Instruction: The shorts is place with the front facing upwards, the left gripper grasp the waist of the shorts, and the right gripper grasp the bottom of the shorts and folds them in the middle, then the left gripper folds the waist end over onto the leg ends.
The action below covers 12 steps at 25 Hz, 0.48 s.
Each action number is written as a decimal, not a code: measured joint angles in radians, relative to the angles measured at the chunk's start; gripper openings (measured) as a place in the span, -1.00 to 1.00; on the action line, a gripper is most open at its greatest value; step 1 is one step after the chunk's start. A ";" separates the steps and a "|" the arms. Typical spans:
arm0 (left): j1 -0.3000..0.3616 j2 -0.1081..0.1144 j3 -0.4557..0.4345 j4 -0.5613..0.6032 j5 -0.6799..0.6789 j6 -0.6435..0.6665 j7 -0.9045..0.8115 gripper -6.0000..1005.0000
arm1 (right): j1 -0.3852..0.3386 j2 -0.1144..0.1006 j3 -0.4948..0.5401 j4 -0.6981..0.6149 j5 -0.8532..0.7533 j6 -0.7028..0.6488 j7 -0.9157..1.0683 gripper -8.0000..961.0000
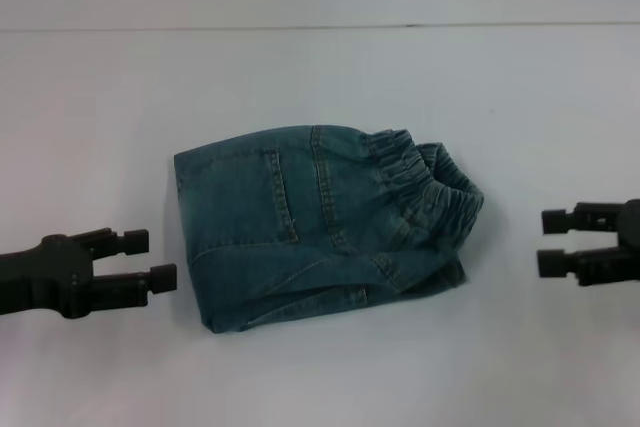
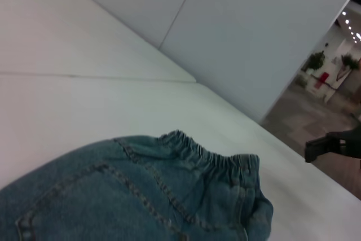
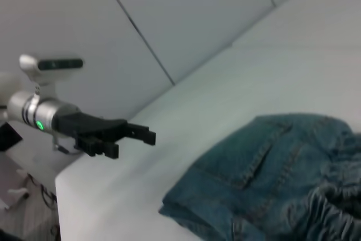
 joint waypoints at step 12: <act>-0.013 -0.001 0.003 -0.001 0.026 -0.005 -0.013 0.78 | 0.013 0.024 -0.003 -0.009 -0.039 0.038 0.000 0.97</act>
